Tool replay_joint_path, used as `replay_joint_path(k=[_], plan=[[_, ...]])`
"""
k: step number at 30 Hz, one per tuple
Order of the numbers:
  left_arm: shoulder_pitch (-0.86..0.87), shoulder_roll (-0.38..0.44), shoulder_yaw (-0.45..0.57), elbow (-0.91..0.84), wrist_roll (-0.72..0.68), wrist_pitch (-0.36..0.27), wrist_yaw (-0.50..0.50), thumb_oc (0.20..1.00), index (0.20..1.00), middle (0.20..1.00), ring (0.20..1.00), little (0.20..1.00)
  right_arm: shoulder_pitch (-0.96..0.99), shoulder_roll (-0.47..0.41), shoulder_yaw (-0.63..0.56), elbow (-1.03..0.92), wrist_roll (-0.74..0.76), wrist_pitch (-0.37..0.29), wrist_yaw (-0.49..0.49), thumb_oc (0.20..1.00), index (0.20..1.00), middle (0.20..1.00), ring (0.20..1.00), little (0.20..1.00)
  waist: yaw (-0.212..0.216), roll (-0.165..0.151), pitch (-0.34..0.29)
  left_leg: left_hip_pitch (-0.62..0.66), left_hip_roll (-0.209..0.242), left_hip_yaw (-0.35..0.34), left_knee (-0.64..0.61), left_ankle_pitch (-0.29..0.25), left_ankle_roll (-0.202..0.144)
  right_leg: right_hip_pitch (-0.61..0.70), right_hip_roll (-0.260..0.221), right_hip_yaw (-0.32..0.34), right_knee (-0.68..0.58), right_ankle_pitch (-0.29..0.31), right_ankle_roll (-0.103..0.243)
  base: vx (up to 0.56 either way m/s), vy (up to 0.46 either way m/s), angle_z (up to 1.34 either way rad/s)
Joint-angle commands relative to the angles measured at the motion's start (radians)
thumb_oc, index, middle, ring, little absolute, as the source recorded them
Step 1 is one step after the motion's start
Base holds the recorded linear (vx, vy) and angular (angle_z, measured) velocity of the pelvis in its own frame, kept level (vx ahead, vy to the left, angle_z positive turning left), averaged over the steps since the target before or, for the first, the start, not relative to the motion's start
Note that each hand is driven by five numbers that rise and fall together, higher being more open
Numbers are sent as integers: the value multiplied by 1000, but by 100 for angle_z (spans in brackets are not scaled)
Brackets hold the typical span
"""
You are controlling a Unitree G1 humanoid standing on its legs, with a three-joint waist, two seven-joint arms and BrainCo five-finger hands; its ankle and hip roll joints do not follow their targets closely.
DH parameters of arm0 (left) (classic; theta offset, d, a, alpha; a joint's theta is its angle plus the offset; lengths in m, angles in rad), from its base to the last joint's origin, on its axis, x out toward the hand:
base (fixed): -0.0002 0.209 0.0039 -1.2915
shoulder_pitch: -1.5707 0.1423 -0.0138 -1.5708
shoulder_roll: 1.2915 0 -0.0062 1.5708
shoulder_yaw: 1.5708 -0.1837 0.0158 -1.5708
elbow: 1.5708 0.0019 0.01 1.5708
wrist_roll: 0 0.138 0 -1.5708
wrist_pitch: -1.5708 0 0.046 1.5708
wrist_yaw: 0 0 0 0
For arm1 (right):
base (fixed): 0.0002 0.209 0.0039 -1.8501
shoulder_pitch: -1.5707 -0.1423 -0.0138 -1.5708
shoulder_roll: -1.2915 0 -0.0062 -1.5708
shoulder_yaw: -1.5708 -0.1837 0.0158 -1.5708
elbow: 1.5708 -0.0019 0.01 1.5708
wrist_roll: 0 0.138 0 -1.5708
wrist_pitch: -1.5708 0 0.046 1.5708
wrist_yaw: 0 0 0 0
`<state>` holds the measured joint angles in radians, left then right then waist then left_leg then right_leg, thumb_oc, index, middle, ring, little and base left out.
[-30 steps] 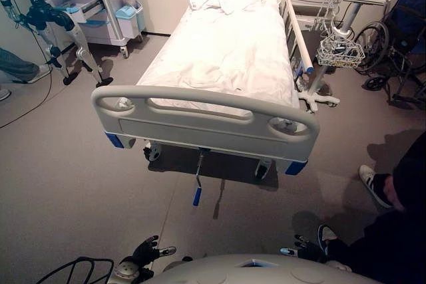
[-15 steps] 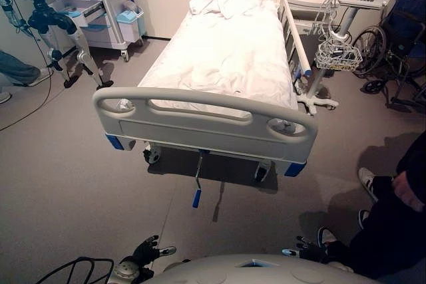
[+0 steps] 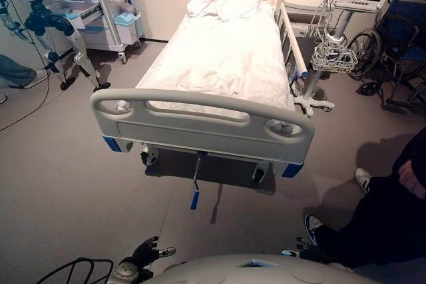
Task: Raise the hospital bed
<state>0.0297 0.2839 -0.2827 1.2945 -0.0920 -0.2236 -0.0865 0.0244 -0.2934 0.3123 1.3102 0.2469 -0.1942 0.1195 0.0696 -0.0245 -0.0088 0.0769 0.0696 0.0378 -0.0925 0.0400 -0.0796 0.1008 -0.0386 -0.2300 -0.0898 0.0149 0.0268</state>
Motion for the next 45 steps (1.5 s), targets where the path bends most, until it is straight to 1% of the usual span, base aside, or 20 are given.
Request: replay_joint_path(k=[1, 11, 23, 45], plan=[[-77, -15, 12, 52, 2, -17, 1, 1000, 1000, 1000, 1000, 1000, -66, -16, 2, 30, 6, -8, 3, 1000, 1000, 1000, 1000, 1000, 32, -8, 29, 45, -63, 38, 5, -57, 32, -9, -9, 7, 112, -42, 66, 0, 0, 0], [-79, -18, 5, 49, 4, -18, 4, 1000, 1000, 1000, 1000, 1000, -70, -11, 10, 1, 22, -11, 10, 1000, 1000, 1000, 1000, 1000, 34, -6, 31, 56, -63, 36, 5, -59, 33, -5, -8, 8, 123, -52, 64, 0, 0, 0], [-75, -14, 11, 57, 6, -13, -2, 1000, 1000, 1000, 1000, 1000, -66, -17, 4, 20, 11, -7, 10, 1000, 1000, 1000, 1000, 1000, 36, -6, 26, 63, -58, 34, 5, -60, 30, 2, -6, 4, 124, -57, 61, 0, 0, 0], [-80, -1, 36, 65, -11, -10, 0, 1000, 1000, 1000, 1000, 1000, -68, -24, -6, 46, 0, -6, 8, 1000, 1000, 1000, 1000, 1000, 32, -9, 24, 63, -60, 35, 5, -61, 33, 3, -2, 17, 108, -46, 60, 0, 0, 0]])
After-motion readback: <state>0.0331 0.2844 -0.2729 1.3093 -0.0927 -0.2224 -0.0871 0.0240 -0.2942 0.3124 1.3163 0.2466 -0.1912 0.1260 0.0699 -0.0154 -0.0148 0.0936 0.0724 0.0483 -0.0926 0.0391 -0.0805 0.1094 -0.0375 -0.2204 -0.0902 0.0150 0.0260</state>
